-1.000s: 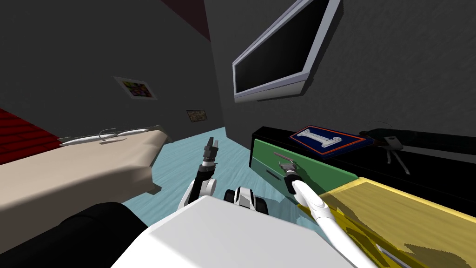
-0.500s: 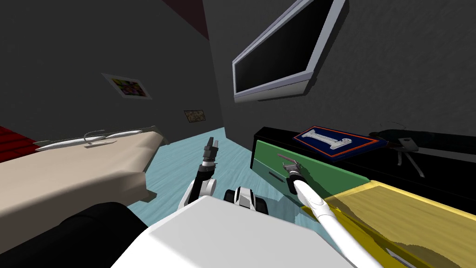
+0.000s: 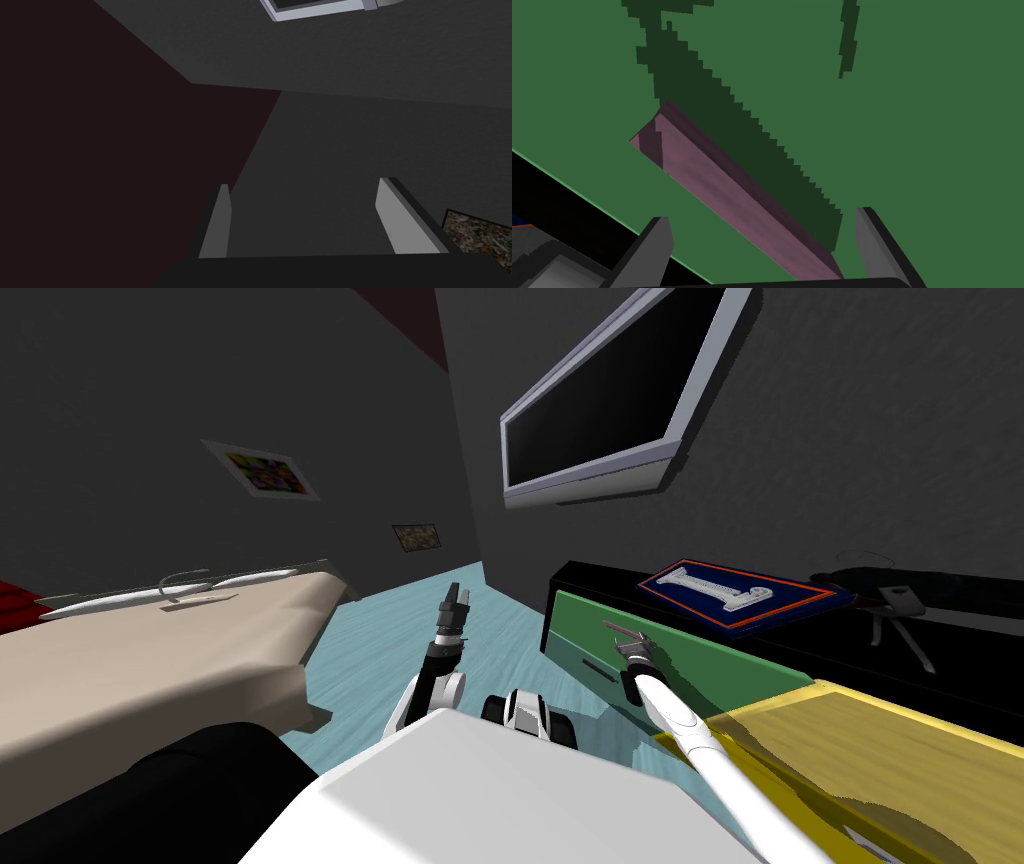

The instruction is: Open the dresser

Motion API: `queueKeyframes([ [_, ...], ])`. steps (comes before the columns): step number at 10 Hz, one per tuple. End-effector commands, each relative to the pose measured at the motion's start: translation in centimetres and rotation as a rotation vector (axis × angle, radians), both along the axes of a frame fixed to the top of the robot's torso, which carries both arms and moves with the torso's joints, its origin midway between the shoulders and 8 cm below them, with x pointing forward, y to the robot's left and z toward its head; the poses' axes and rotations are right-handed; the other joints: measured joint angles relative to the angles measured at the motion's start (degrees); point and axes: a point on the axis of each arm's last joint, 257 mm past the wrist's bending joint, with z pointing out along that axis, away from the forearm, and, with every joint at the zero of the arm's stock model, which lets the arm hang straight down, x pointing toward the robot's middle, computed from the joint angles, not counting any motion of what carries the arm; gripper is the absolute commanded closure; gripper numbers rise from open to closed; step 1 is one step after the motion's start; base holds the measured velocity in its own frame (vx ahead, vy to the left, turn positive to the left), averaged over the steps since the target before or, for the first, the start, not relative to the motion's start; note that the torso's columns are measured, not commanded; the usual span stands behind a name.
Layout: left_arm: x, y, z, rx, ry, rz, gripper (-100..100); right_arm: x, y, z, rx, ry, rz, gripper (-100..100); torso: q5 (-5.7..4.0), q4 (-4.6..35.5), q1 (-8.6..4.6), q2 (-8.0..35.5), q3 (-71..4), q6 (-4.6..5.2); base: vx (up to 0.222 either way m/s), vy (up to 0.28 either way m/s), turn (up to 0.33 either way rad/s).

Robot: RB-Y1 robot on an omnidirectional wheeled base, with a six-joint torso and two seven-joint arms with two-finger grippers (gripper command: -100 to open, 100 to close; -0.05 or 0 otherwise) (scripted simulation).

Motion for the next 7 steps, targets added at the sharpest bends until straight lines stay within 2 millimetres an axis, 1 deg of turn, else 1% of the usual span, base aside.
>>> queueKeyframes([
  [1,0.00,0.00,0.00,0.000,0.000,0.000,0,0.00,0.01,0.00,0.000,0.000,0.000,100,0.01,-0.01,0.04,-0.02,-0.01,0.00,0.000,0.000,0.000],
  [3,0.00,0.00,0.00,0.000,0.000,0.000,0,0.17,0.01,0.24,-0.001,0.000,0.009,100,0.11,0.03,0.43,0.17,0.09,0.00,-0.110,0.092,-0.042],
  [6,0.01,-0.01,0.01,0.000,0.000,0.000,0,0.41,0.01,0.60,-0.003,0.001,0.022,100,0.08,0.04,0.26,0.13,0.08,0.00,-0.174,0.115,-0.044],
  [7,0.01,-0.01,0.01,0.000,0.000,0.000,0,0.32,0.01,0.52,-0.002,0.001,0.019,100,0.04,-0.01,0.11,-0.08,-0.04,0.00,-0.070,0.042,-0.015],
])
